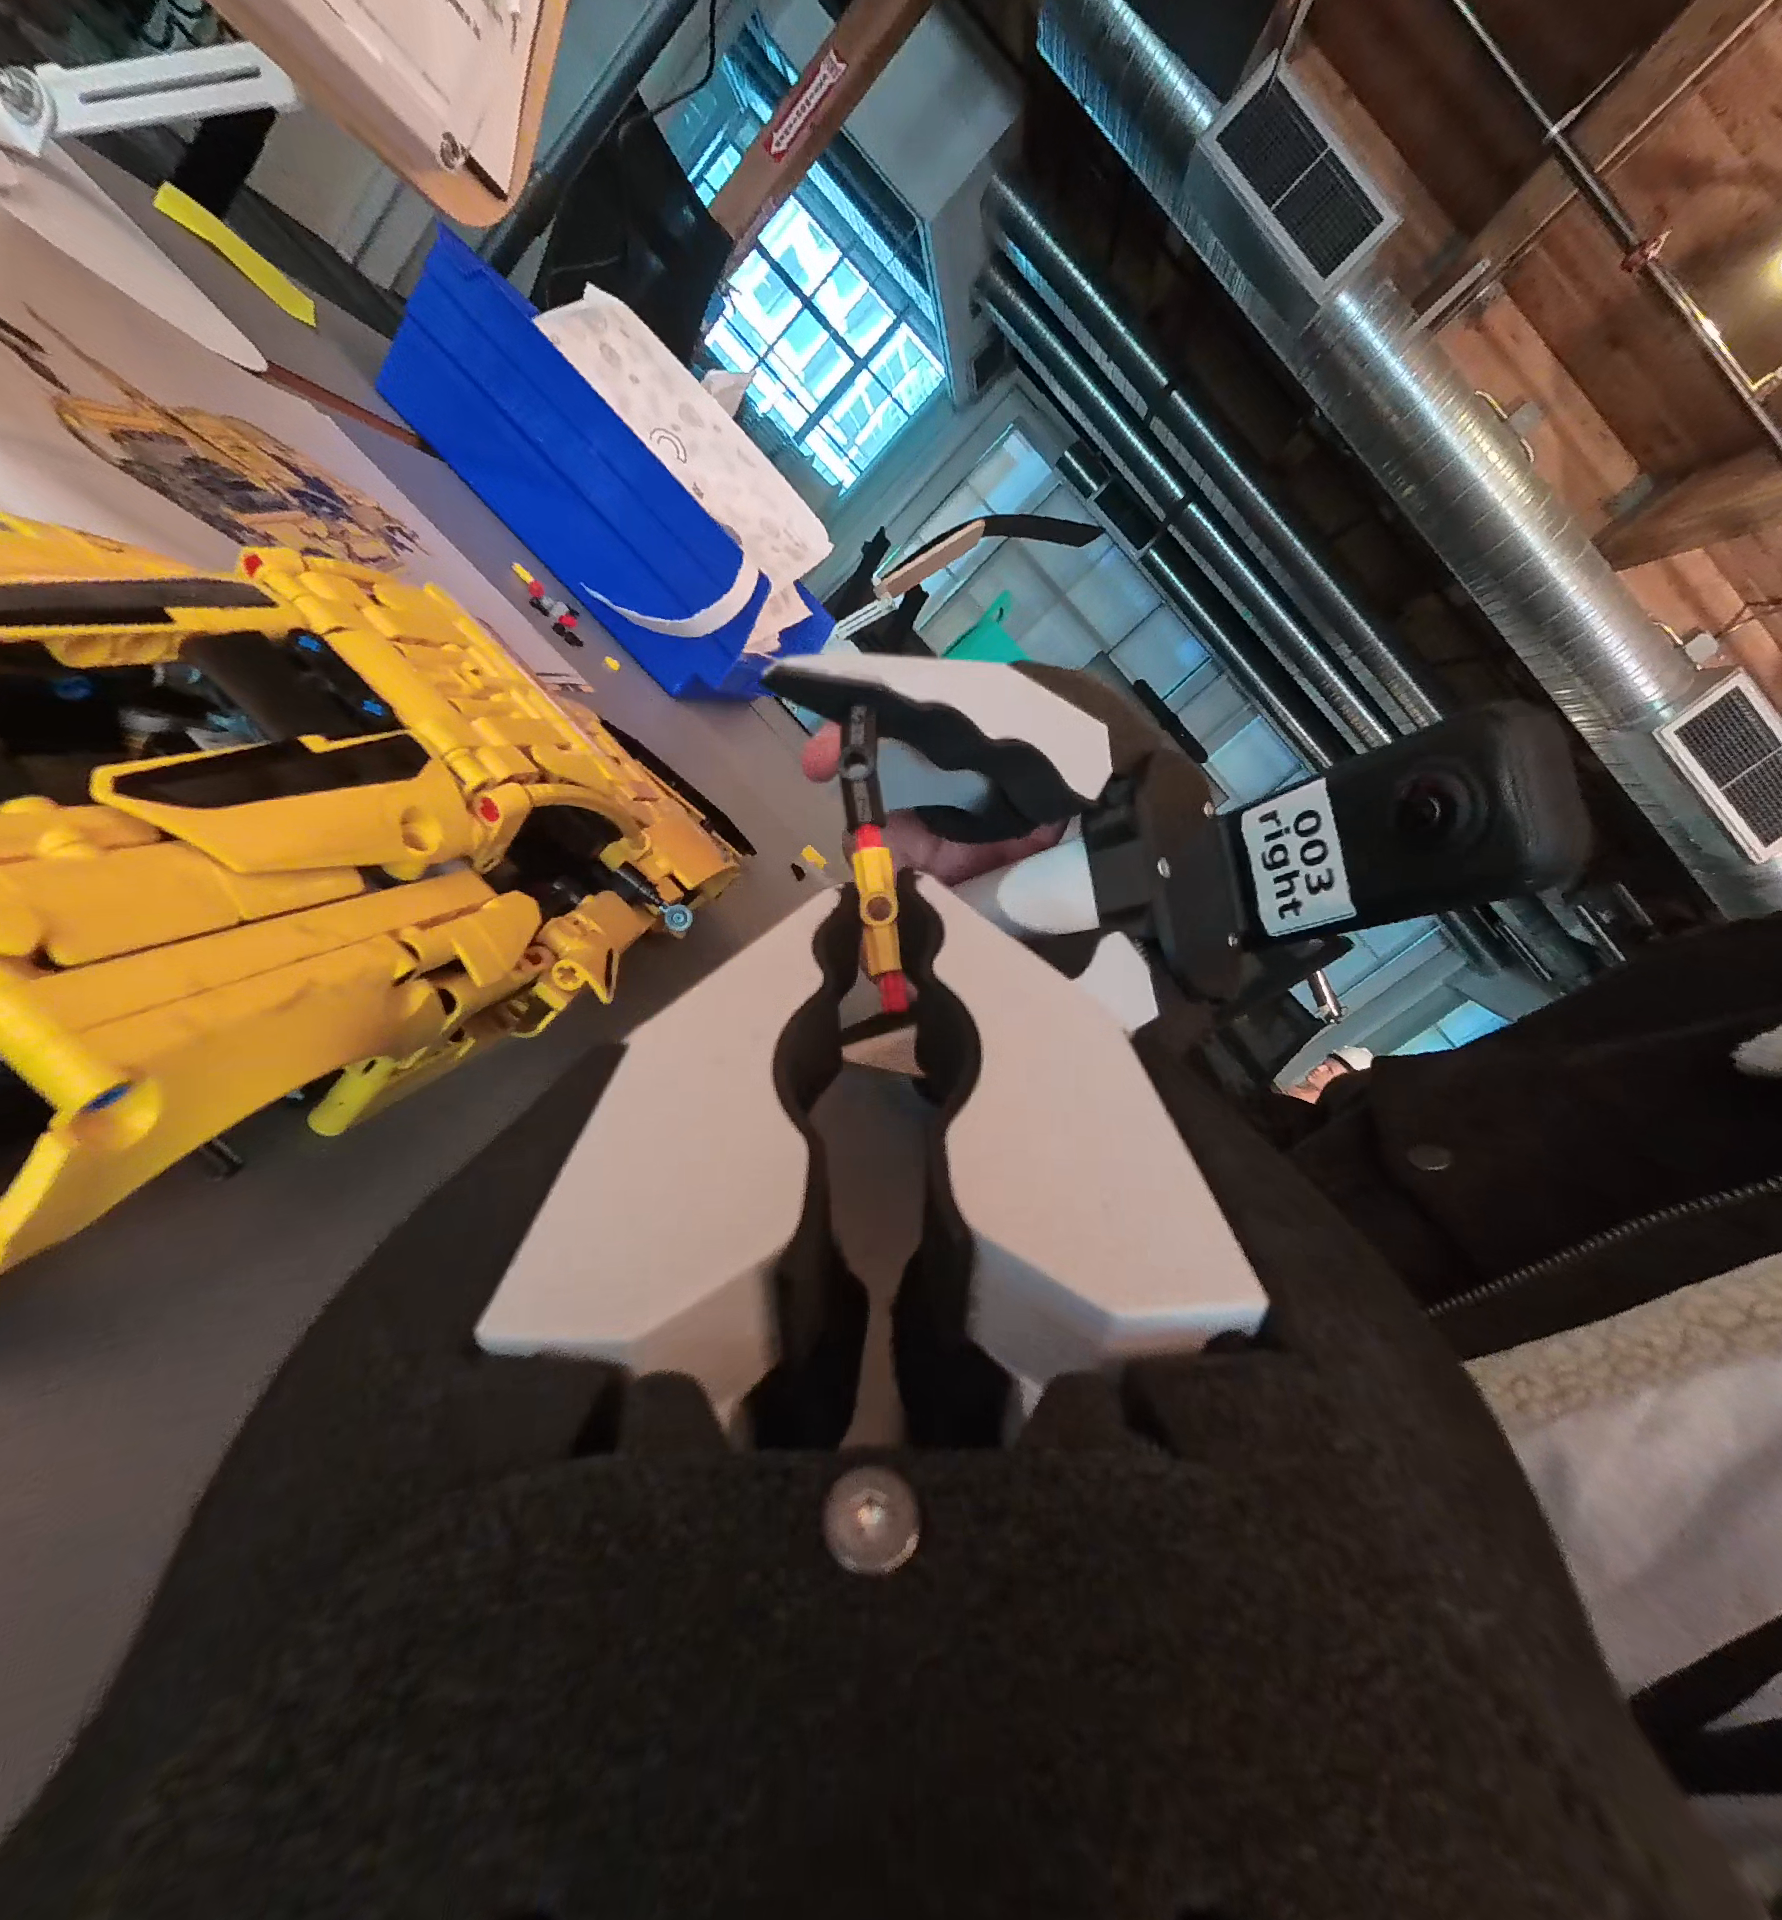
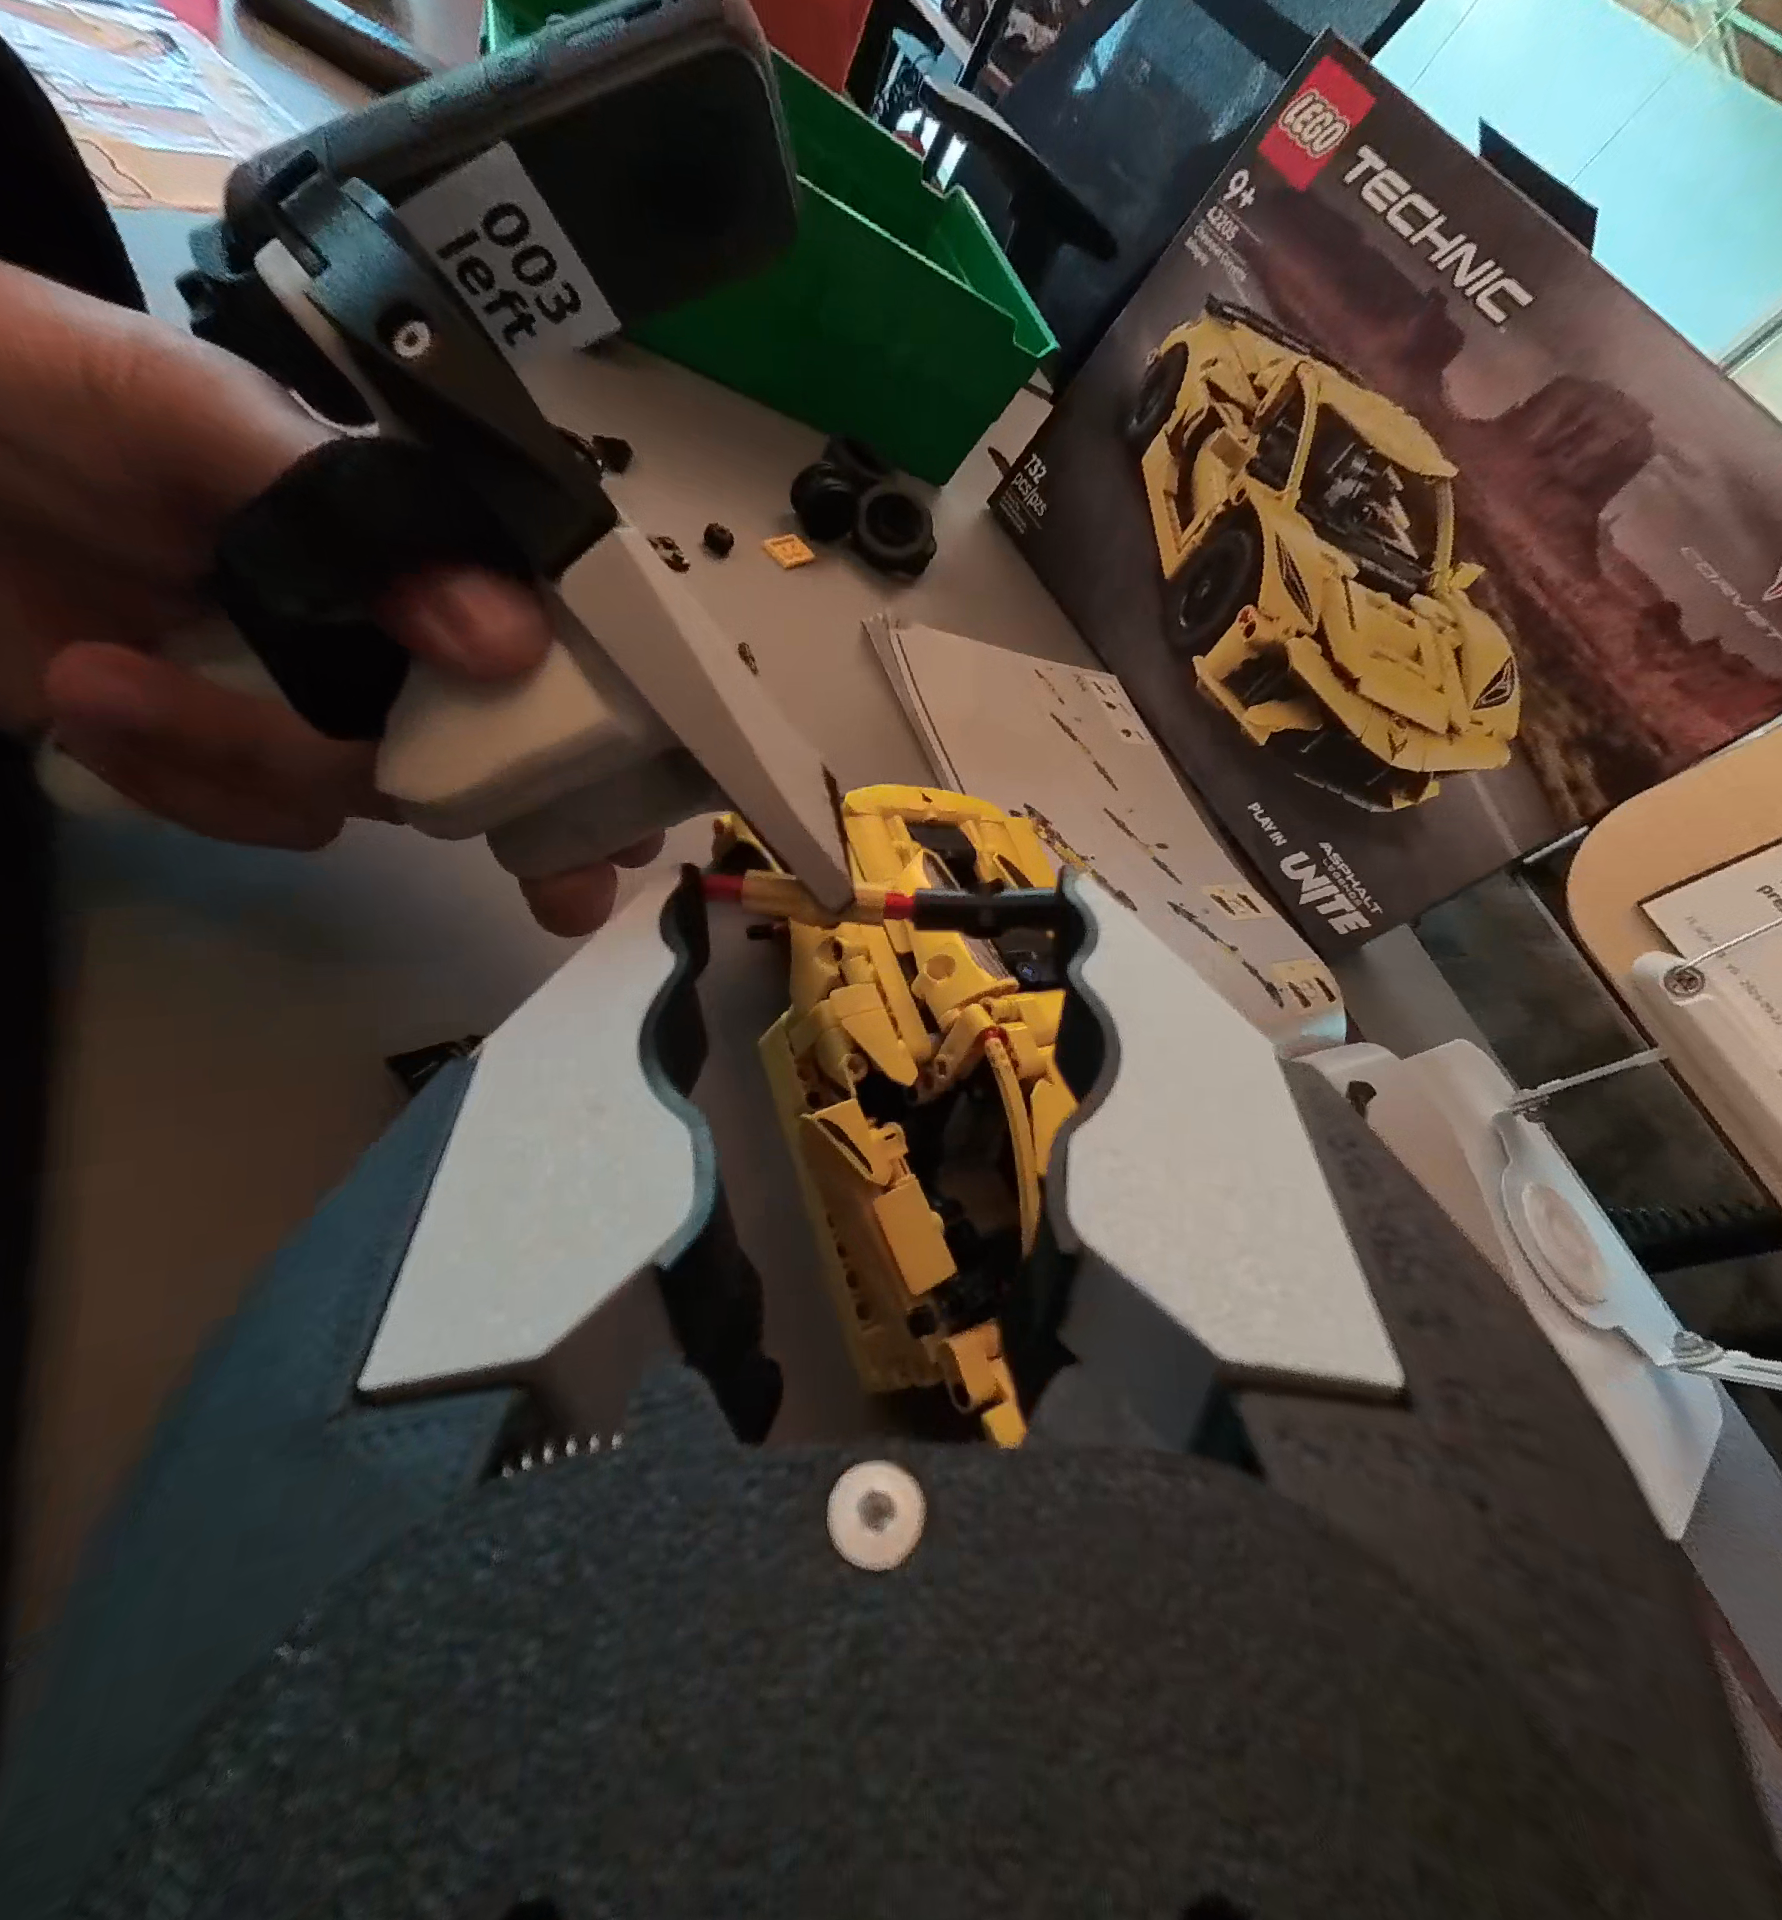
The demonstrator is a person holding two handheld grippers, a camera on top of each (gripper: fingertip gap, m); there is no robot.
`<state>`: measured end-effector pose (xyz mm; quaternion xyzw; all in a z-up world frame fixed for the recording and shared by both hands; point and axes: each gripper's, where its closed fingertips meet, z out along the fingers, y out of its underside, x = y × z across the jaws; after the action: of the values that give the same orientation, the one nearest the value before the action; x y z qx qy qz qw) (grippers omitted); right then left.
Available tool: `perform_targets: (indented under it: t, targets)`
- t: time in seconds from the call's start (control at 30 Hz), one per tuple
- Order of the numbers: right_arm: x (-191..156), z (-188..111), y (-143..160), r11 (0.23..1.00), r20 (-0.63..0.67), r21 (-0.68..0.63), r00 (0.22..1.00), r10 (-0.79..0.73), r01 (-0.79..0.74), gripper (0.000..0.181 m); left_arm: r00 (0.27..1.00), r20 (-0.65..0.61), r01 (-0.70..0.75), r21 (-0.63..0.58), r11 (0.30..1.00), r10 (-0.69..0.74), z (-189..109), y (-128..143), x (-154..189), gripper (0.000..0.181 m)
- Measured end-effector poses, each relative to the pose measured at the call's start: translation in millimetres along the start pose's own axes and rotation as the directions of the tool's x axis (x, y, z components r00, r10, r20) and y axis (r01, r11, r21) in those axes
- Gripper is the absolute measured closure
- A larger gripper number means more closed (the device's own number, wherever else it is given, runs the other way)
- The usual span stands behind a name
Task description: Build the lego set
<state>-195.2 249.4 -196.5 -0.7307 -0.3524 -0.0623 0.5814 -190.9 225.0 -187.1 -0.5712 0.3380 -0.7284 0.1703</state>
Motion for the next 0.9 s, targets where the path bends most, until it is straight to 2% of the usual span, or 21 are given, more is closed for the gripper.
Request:
perform_targets:
  t: [0.17, 0.37, 0.57, 0.9]
  targets:
    - [0.7, 0.3, 0.6, 1.000, 0.010, -0.026, 1.000, 0.018, -0.018, 0.115, 0.998, -0.033, 0.061, 0.026, 0.998, -0.060, -0.2, -1.5, 0.4, 0.175]
    - [2.0, 1.2, 0.8, 0.998, -0.013, -0.050, 0.999, 0.035, -0.036, 0.115, 0.997, -0.034, 0.068, 0.042, 0.997, -0.067, -0.3, -2.6, -0.1, 0.175]
    - [6.9, 2.6, -3.4, 1.000, -0.106, -0.020, 0.994, -0.002, 0.000, 0.115, 0.991, -0.060, 0.123, 0.095, 0.988, -0.117, -2.5, -8.5, -1.3, 0.175]
    - [4.7, 1.9, -0.8, 0.996, -0.056, -0.049, 0.996, 0.076, -0.079, 0.117, 0.990, -0.070, 0.129, 0.088, 0.988, -0.123, -1.8, -7.1, -0.2, 0.175]
